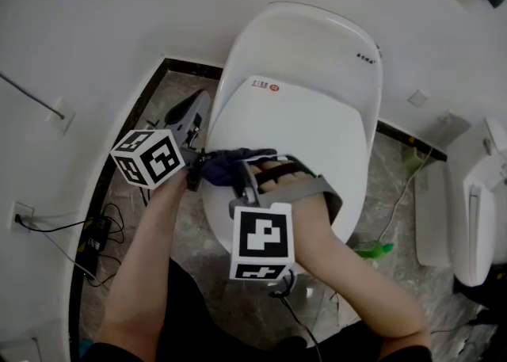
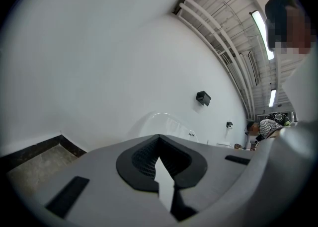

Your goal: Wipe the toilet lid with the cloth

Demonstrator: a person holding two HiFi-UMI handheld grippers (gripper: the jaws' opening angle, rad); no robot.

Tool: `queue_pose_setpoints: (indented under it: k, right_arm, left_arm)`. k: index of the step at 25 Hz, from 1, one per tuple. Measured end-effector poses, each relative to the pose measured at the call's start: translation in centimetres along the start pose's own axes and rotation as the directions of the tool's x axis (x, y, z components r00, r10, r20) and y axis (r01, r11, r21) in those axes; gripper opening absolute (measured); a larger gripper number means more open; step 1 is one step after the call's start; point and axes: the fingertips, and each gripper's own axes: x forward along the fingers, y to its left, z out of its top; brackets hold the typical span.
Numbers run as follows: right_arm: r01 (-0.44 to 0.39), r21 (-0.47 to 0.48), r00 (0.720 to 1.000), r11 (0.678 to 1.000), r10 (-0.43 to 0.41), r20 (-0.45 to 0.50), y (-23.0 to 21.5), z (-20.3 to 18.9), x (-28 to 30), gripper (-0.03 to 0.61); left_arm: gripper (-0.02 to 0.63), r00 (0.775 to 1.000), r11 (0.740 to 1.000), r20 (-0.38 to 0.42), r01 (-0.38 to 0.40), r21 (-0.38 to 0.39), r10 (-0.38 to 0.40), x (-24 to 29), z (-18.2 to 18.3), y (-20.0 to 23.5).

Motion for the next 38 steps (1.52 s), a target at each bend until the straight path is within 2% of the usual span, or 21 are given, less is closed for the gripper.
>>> queue_pose_setpoints:
  k: [8, 13, 17, 21, 25, 31, 34, 36, 38]
  right_arm:
    - [-0.016, -0.014, 0.999, 1.0, 0.017, 0.037, 1.9, 1.0, -1.3, 0.075]
    - [-0.01, -0.009, 0.997, 1.0, 0.01, 0.076, 2.7, 1.5, -2.2, 0.075]
    - [-0.02, -0.001, 0.995, 1.0, 0.02, 0.1, 3.3, 1.7, -2.5, 0.075]
    - [-0.04, 0.048, 0.988, 0.998, 0.032, 0.153, 3.5, 1.7, -3.4, 0.074]
    - [-0.053, 0.145, 0.977, 0.988, 0.021, 0.213, 2.9, 1.0, -4.2, 0.074]
    - [-0.081, 0.302, 0.952, 0.95, -0.016, 0.306, 1.4, -0.3, -6.3, 0.074]
    - [-0.104, 0.375, 0.934, 0.921, -0.039, 0.355, 0.7, -1.2, -7.5, 0.074]
    - [-0.141, 0.432, 0.911, 0.891, -0.055, 0.409, 0.2, -1.6, -8.2, 0.074]
    - [-0.188, 0.489, 0.876, 0.852, -0.08, 0.476, -0.6, -2.0, -8.9, 0.072]
  left_arm:
    - [0.012, 1.0, 1.0, -0.01, -0.004, 0.025, 0.004, -0.3, 0.1, 0.2]
    - [0.012, 1.0, 1.0, 0.009, -0.007, -0.002, 0.007, -0.3, 0.3, 0.4]
    - [0.012, 1.0, 1.0, 0.002, 0.01, 0.008, -0.01, 0.3, 0.0, -0.2]
    - [0.012, 1.0, 1.0, 0.006, 0.023, 0.004, -0.023, 0.7, -0.3, -0.7]
    - [0.012, 0.999, 0.999, 0.008, 0.051, -0.003, -0.051, 1.0, -0.4, -1.4]
    - [0.012, 0.998, 0.998, 0.02, 0.066, -0.018, -0.065, 1.3, -0.3, -1.9]
    - [0.012, 0.998, 0.998, 0.025, 0.065, -0.021, -0.065, 1.4, -0.2, -2.0]
    - [0.012, 0.997, 0.998, 0.027, 0.066, -0.018, -0.066, 1.4, -0.2, -2.3]
    - [0.012, 0.997, 0.998, 0.03, 0.066, -0.014, -0.066, 1.4, -0.2, -2.6]
